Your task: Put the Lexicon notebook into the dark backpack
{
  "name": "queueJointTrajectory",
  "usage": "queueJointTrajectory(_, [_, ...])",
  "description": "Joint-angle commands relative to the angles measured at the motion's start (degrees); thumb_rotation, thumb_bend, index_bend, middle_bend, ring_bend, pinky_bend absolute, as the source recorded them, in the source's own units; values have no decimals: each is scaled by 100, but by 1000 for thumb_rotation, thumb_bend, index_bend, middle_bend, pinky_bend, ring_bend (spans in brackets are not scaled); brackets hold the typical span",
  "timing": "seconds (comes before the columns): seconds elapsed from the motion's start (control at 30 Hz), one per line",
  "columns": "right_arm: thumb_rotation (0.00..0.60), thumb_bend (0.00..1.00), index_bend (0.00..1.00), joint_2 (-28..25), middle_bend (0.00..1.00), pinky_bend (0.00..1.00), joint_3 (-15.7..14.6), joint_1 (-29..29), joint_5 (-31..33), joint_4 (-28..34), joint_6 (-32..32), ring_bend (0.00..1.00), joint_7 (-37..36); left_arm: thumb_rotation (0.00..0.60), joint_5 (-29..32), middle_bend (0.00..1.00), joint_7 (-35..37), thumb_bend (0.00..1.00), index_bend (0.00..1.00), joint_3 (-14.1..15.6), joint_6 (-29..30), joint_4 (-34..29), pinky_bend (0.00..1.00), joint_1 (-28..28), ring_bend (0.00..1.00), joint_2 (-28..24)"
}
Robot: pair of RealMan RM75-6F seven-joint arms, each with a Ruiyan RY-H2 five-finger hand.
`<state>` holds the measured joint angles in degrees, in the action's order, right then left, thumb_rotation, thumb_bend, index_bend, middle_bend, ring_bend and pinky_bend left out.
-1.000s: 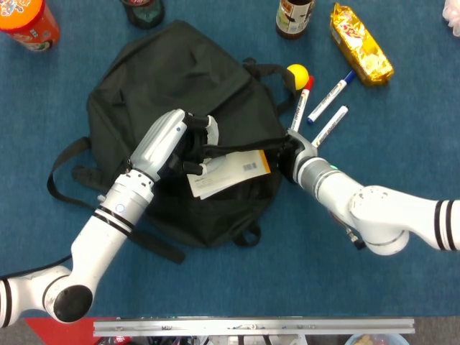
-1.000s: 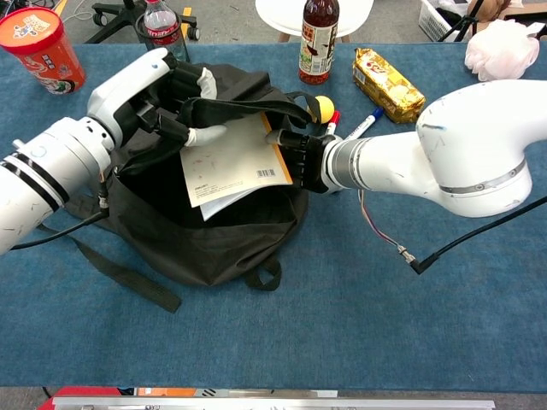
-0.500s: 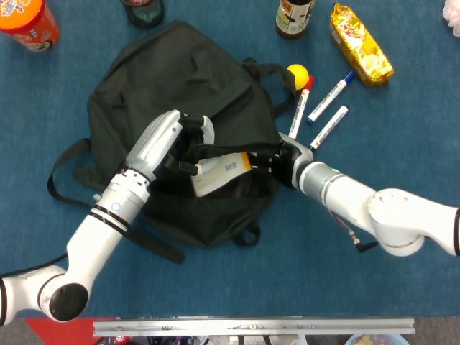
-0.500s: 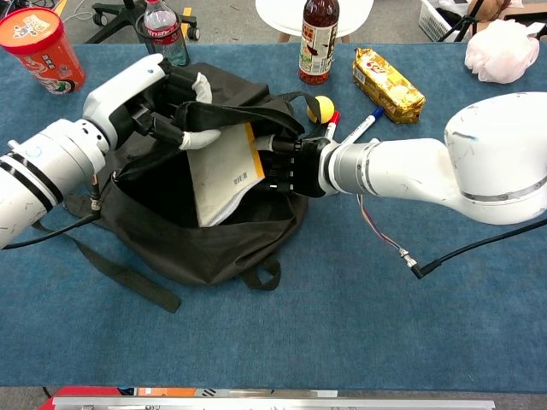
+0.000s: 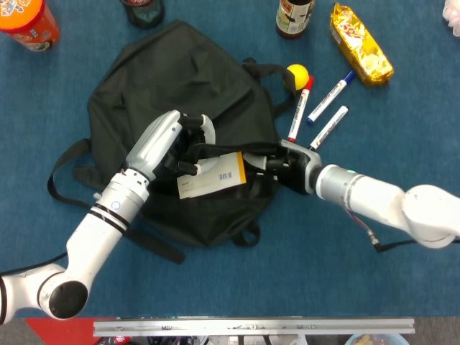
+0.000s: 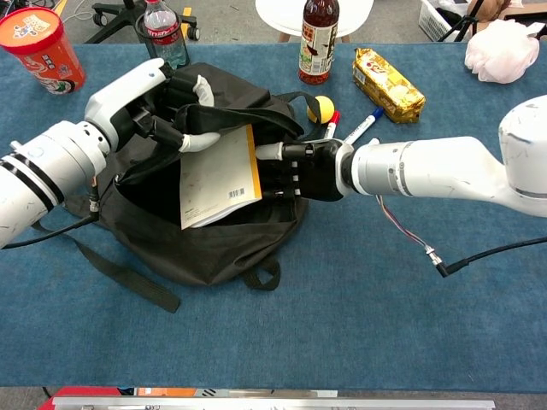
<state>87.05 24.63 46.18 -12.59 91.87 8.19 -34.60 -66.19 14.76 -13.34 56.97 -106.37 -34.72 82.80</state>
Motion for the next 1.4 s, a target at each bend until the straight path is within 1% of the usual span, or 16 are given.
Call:
queueJointTrajectory(0.03, [600,475,0,-254,19,133,60,-238,-387,25,-425,0,-21,600,19,638,-7,268,637,-6,-14,1,780,-9,555,-1])
queueJointTrajectory(0.33, [600,475,0,-834,18,122,75,-562,-988,264,-1006,0,-33,600,125,621,-65,268,619,0,-101,-14,780,-48,545,-12])
queueJointTrajectory(0.43, [600,475,0,-1074,18,122,170,-724,-1170,415,-1204,0,-28,600,167,616,-86,268,608,5,-137,-39,779,-59,539,-34])
queueJointTrajectory(0.53, [600,475,0,-1391,19,122,307,-936,-1464,659,-1334,0,151,600,186,598,-107,268,582,46,-271,-84,739,-93,518,-110])
queueJointTrajectory(0.6, [600,475,0,-1647,26,122,372,-1073,-1590,853,-1367,0,210,600,188,572,-124,267,545,81,-392,-112,706,-128,491,-180])
queueJointTrajectory(0.67, [600,475,0,-1989,32,122,409,-1250,-1826,1153,-1250,0,367,600,193,517,-173,266,467,163,-656,-151,653,-210,445,-319])
queueJointTrajectory(0.73, [600,475,0,-2304,33,121,435,-1498,-2141,1497,-901,0,604,600,196,397,-229,265,317,237,-964,-194,534,-320,337,-497])
queueJointTrajectory(0.77, [600,475,0,-2413,33,121,470,-1623,-2239,1640,-759,0,662,600,195,357,-263,265,270,265,-1055,-198,498,-359,300,-545])
queueJointTrajectory(0.8, [600,475,0,-2514,33,121,518,-1748,-2313,1755,-645,0,691,600,202,295,-303,265,200,296,-1144,-199,442,-399,240,-586])
queueJointTrajectory(0.83, [600,475,0,-2624,33,121,588,-1909,-2395,1873,-475,0,705,600,222,248,-352,265,152,329,-1260,-206,395,-455,195,-636])
queueJointTrajectory(0.93, [600,475,0,-2851,32,118,714,-2246,-2637,2037,-249,0,750,600,270,145,-457,265,45,380,-1413,-239,281,-553,97,-715])
queueJointTrajectory(1.03, [600,475,0,-3028,33,115,804,-2486,-2862,2061,-255,0,770,600,301,112,-517,264,4,409,-1461,-299,237,-596,75,-797])
queueJointTrajectory(1.2, [600,475,0,-3122,33,114,883,-2781,-3385,2002,-143,0,961,600,306,105,-642,265,0,423,-1231,-344,227,-545,75,-885])
queueJointTrajectory(1.3, [600,475,0,-3117,33,115,838,-2875,-3734,1926,7,0,1140,600,260,105,-783,265,0,443,-1012,-295,227,-485,75,-916])
queueJointTrajectory(1.4, [600,475,0,-3091,33,114,725,-2952,-4194,1821,302,0,1412,600,189,105,-905,264,0,452,-735,-196,227,-390,75,-950])
